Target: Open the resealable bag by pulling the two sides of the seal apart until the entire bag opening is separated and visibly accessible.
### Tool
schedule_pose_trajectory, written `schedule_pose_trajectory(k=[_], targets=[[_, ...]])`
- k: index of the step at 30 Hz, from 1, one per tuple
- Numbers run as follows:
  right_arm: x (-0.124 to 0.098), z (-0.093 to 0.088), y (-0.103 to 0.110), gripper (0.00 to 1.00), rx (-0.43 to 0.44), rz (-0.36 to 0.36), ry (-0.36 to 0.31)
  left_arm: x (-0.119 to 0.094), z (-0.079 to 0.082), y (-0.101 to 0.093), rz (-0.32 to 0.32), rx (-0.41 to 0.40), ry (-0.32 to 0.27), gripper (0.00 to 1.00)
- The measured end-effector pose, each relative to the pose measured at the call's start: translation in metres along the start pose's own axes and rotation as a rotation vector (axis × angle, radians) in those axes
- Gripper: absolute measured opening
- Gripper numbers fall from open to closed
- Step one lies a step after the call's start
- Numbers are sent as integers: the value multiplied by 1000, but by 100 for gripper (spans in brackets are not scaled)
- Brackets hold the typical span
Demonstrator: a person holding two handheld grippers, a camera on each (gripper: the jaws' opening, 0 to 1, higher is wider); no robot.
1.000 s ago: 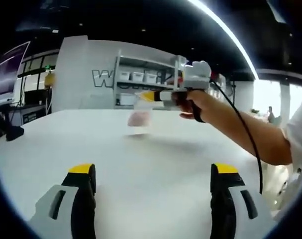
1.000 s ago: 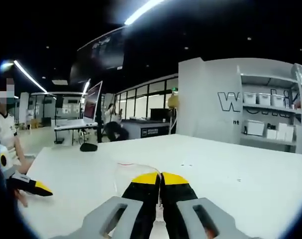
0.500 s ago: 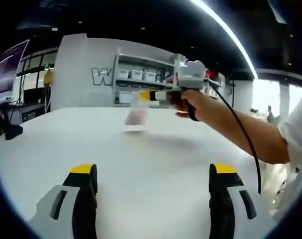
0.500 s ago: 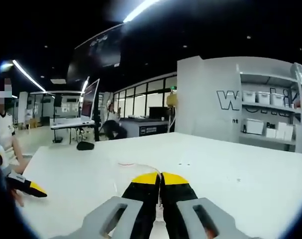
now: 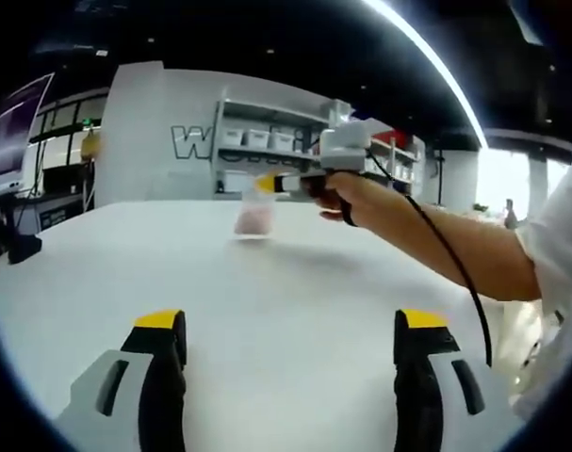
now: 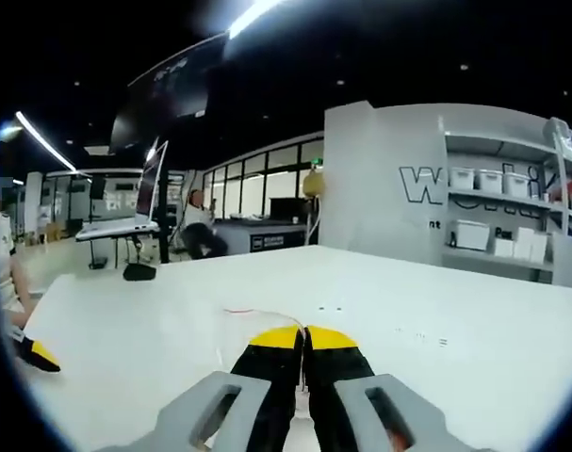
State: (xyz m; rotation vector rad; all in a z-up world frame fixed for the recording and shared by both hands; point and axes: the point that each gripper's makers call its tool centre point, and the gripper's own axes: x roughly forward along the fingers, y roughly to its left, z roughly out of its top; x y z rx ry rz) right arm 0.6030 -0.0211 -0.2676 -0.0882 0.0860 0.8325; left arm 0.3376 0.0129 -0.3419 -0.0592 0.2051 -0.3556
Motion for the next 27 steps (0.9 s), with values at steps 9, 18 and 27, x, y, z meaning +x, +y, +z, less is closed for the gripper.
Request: schedule_pose_trajectory(k=[9, 18, 27], targets=[[11, -2, -10, 0, -5, -20, -12, 0, -3, 0, -5, 5, 10, 89], [15, -4, -15, 0, -7, -40, -3, -1, -3, 0, -6, 0, 7, 89], [4, -19, -7, 0, 3, -31, 44, -1, -4, -1, -11, 0, 11, 88]])
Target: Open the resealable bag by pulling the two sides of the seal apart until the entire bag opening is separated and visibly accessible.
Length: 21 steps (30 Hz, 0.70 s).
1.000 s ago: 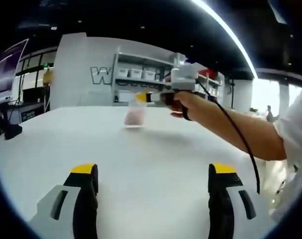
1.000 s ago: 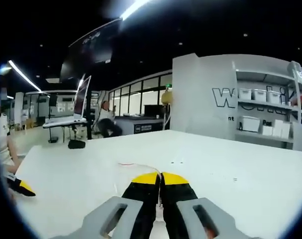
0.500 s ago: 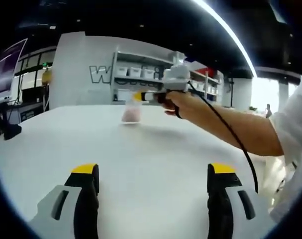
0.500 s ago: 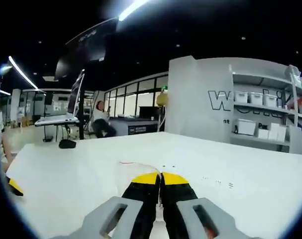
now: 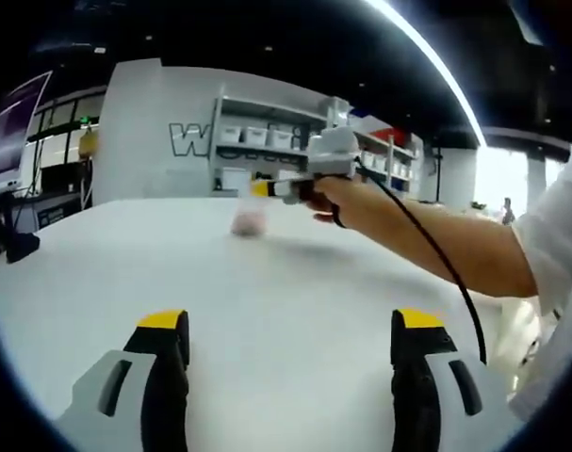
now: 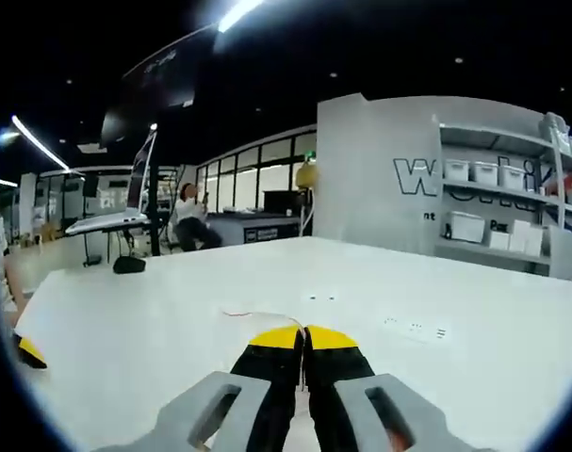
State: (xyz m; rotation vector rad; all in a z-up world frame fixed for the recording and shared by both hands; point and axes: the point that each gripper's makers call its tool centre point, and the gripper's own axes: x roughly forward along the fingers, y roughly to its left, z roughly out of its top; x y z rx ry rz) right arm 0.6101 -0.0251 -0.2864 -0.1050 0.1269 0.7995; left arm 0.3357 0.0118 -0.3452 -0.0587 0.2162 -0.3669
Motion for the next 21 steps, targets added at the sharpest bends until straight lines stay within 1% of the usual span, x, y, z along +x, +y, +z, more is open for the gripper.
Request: schedule_pose_trajectory(k=[1, 3, 6, 12, 15, 19, 21], targets=[[0, -2, -1, 0, -5, -2, 8, 0, 0, 0, -1, 0, -1, 88], [-8, -7, 8, 0, -13, 7, 22, 0, 0, 0, -2, -2, -1, 88], [-12, -14, 12, 0, -26, 10, 36, 0, 1, 0, -2, -8, -4, 87], [-20, -19, 16, 0, -21, 10, 47, 0, 1, 1, 1, -4, -4, 87], [-24, -21, 18, 2, -23, 7, 52, 1, 1, 1, 4, 3, -2, 87], [-27, -23, 17, 3, -19, 1, 51, 1, 0, 1, 4, 0, 2, 87], [-34, -25, 20, 3, -21, -5, 51, 1, 0, 0, 3, 1, 1, 86]])
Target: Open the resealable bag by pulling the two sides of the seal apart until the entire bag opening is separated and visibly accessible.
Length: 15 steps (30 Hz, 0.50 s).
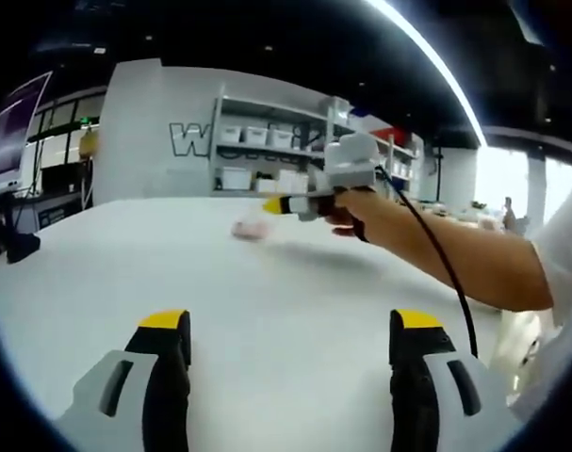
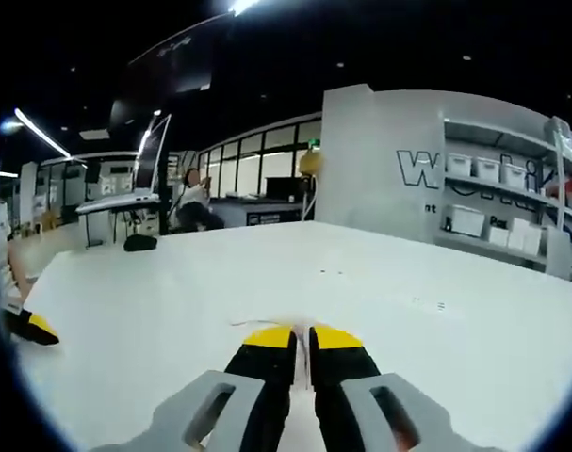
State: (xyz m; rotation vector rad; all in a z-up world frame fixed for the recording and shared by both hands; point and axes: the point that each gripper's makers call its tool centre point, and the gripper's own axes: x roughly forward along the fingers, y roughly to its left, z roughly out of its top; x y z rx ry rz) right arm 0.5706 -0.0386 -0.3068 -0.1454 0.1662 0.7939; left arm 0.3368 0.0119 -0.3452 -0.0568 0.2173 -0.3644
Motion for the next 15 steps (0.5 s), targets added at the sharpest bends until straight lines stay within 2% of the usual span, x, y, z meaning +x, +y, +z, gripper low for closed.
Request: schedule_pose_trajectory(k=[12, 15], targets=[[-8, -14, 5, 4, 3, -19, 8, 1, -1, -1, -1, -2, -6, 86], [-9, -15, 5, 6, 4, -29, 5, 1, 1, 1, 3, 4, -14, 86]])
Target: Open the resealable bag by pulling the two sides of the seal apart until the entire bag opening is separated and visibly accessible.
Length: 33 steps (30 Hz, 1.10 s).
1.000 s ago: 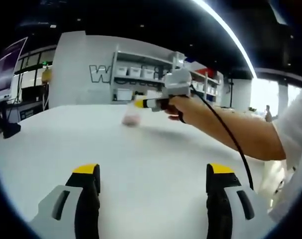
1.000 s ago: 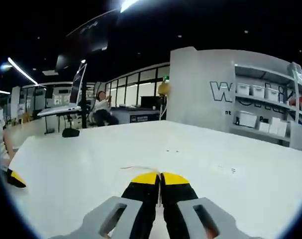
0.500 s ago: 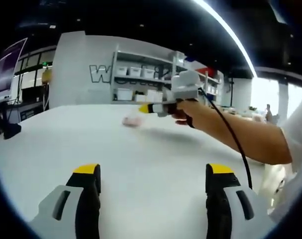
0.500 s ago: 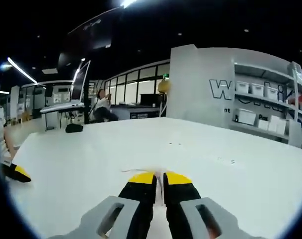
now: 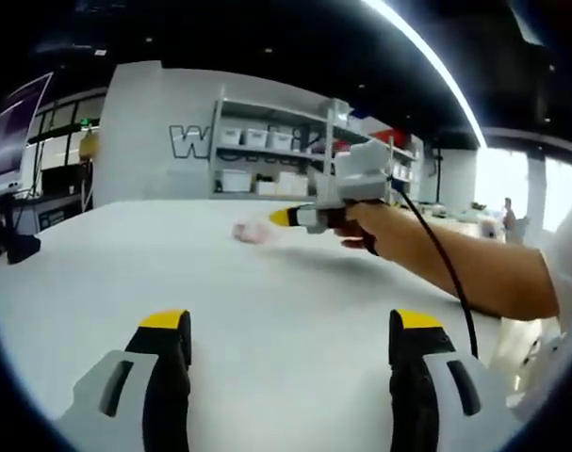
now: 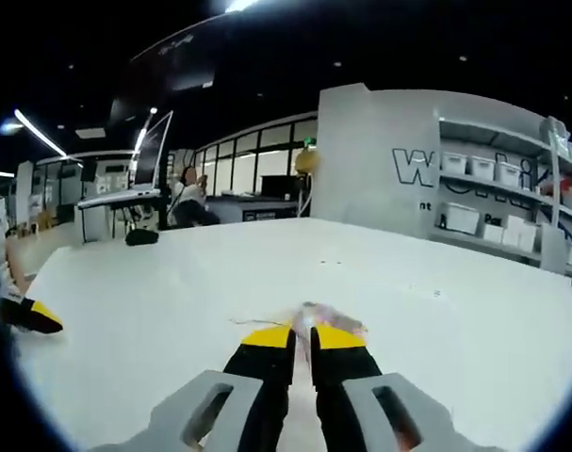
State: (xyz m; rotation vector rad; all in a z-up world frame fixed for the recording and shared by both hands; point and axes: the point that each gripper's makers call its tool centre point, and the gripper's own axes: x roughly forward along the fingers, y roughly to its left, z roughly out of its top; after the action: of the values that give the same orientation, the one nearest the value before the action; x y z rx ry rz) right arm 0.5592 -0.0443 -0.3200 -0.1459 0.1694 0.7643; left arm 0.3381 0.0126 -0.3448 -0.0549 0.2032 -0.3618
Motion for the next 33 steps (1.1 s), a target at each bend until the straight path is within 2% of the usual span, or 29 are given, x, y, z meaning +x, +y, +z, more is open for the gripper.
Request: schedule_pose_trajectory(k=[5, 14, 19, 22, 26, 27, 30, 33], targets=[[-2, -2, -1, 13, -13, -27, -10, 0, 1, 3, 10, 5, -5, 86], [-11, -15, -4, 29, 46, -67, -23, 6, 8, 10, 39, 39, -18, 88], [-11, -13, -1, 38, 64, -69, -48, 6, 9, 15, 44, 22, -22, 88], [-8, -13, 3, 51, 70, -71, -56, 6, 7, 15, 39, 9, -17, 88], [-4, -12, 6, 85, 54, -95, -69, 5, 6, 14, 40, 7, -12, 87], [-5, -13, 7, 90, 54, -103, -67, 5, 6, 12, 40, 8, -12, 87], [-10, -12, 9, 100, 59, -111, -80, 5, 4, 9, 39, 11, -6, 87], [-13, -13, 13, 100, 68, -108, -80, 5, 4, 10, 40, 11, -4, 87]])
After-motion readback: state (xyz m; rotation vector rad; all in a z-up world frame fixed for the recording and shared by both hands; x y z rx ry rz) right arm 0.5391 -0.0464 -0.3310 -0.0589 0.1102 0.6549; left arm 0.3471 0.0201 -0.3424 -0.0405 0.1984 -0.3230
